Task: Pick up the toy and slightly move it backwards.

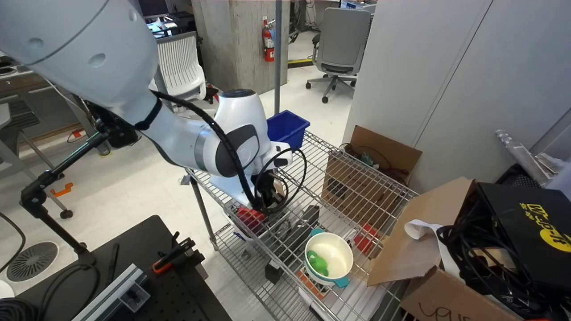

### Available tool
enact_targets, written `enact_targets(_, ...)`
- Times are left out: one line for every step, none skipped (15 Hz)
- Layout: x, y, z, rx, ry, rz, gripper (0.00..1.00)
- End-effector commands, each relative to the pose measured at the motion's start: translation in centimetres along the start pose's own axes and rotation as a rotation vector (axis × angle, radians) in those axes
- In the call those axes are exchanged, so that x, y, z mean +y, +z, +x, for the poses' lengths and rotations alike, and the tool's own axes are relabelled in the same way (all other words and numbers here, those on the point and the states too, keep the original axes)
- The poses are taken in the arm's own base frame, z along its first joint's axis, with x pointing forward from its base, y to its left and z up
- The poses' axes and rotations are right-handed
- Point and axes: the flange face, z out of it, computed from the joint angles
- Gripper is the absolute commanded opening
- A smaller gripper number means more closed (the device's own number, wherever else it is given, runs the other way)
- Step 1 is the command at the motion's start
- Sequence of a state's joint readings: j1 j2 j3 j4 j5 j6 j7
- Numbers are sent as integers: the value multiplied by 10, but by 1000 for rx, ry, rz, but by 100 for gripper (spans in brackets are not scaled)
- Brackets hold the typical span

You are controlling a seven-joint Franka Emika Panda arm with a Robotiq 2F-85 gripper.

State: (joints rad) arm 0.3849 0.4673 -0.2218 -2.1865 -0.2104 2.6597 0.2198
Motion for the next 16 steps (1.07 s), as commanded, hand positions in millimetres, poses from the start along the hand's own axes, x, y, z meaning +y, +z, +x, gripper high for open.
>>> enact_targets(-12, 25, 48, -122, 35, -24, 1)
enact_targets(-14, 31, 56, -151, 39, -34, 1)
enact_targets(-17, 39, 66, -184, 45, -46, 1)
enact_targets(-20, 46, 72, -213, 48, -56, 1)
enact_targets(-22, 53, 79, -241, 50, -67, 1)
enact_targets(-23, 59, 85, -262, 51, -74, 1)
enact_targets(-25, 65, 91, -283, 45, -81, 1)
enact_targets(-27, 70, 96, -301, 43, -87, 1)
enact_targets(-28, 74, 100, -318, 37, -94, 1)
enact_targets(-30, 77, 103, -333, 33, -100, 30)
enact_targets(-31, 79, 105, -342, 28, -107, 32)
enact_targets(-33, 80, 107, -345, 26, -114, 37)
enact_targets(-34, 78, 106, -346, 14, -120, 46)
enact_targets(-35, 76, 104, -348, 2, -123, 52)
enact_targets(-34, 72, 99, -339, -6, -123, 60)
enact_targets(-33, 67, 93, -334, -14, -124, 67)
